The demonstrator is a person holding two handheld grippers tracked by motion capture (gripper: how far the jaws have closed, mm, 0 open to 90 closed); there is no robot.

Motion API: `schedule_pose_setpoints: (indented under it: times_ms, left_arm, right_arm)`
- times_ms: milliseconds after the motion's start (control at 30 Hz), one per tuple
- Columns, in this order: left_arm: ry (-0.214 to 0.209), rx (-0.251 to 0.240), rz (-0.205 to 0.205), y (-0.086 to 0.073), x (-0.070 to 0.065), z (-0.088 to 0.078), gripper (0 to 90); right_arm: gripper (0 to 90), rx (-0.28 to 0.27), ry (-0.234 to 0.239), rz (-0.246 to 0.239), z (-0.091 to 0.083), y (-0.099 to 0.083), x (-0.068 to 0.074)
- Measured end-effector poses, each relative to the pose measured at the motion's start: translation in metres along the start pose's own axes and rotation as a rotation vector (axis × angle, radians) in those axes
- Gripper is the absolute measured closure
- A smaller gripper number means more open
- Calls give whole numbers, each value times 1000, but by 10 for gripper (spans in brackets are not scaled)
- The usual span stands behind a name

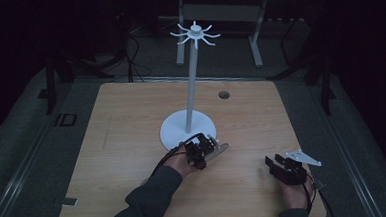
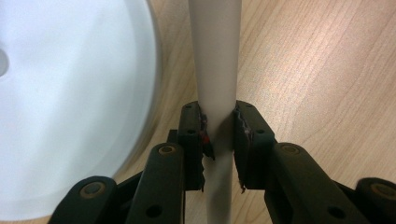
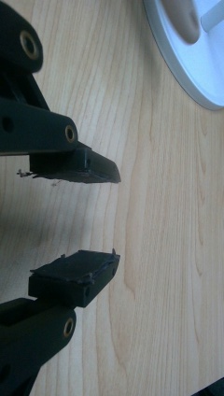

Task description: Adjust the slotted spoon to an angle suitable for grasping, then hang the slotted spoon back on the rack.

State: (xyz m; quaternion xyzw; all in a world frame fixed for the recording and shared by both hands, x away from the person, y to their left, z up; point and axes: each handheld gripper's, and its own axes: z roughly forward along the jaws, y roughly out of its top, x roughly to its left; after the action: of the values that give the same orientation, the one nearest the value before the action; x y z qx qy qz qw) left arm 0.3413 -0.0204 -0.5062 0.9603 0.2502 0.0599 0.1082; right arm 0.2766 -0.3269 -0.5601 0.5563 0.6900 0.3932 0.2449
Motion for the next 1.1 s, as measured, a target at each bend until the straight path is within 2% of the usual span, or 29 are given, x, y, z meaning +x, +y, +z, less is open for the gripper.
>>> schedule_pose_setpoints:
  times_ms: [133,200,367,467,667,1100]
  left_arm:
    - [7,-31,-27,-4,5,-7,745]
    - [7,-31,-27,-4,5,-7,745]
    - [29,-92,-64,-10,9,-21,745]
    - [33,-107,-66,-10,9,-25,745]
    - [66,-183,-101,-13,11,-37,745]
    - [105,-283,-134,-17,12,-55,746]
  right_arm:
    - [534,1,-6,7,-2,-1,-2]
    - [534,0,-8,10,-2,-1,-2]
    - [528,3,-9,3,0,-1,-1]
    - [526,2,-10,4,0,-1,-1]
    - [525,2,-11,8,0,-2,-2]
    - [524,6,-11,9,0,-2,-1]
